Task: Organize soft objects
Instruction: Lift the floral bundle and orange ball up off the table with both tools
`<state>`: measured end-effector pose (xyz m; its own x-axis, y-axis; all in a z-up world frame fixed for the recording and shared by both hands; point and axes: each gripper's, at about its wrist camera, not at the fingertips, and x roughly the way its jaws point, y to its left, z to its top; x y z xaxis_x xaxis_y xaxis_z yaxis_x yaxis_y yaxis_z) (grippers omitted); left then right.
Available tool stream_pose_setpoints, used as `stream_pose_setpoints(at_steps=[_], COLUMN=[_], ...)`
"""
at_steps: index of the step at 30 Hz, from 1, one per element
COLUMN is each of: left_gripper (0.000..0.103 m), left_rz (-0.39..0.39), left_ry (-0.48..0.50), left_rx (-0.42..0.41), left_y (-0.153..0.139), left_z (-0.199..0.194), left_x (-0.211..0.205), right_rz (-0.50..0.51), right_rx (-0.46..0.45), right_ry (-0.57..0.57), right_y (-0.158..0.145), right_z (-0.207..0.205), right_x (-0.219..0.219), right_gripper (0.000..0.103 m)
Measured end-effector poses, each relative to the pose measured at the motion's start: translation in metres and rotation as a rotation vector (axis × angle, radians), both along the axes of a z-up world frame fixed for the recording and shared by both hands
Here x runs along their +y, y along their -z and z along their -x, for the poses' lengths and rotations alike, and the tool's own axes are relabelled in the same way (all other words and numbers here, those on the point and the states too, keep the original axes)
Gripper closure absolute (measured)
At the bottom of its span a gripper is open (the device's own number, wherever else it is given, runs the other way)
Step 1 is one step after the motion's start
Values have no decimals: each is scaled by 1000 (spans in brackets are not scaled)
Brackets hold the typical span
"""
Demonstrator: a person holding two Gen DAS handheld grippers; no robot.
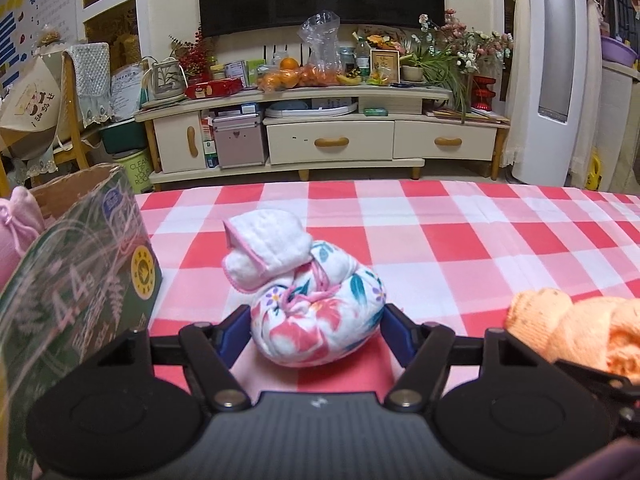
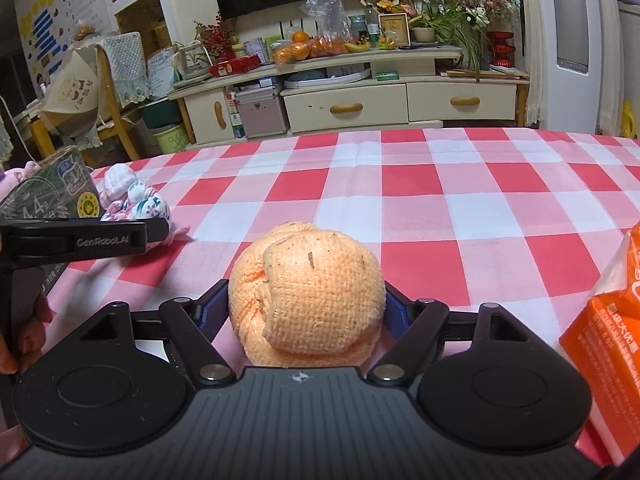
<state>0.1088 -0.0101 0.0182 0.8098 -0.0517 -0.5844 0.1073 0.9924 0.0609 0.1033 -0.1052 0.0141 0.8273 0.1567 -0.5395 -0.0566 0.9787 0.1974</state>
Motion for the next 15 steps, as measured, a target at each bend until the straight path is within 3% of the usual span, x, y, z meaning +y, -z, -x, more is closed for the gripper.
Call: stream_pose_setpoints(at_steps=[15], left_gripper=[34], left_rz=[30], left_ry=[55], left_rx=[-9], left_y=[-17], left_z=[46], left_x=[-2], right_rz=[-2], right_rx=[7], right_ry=[36], right_y=[-1], right_z=[15], right_x=[-3], right_gripper=[10])
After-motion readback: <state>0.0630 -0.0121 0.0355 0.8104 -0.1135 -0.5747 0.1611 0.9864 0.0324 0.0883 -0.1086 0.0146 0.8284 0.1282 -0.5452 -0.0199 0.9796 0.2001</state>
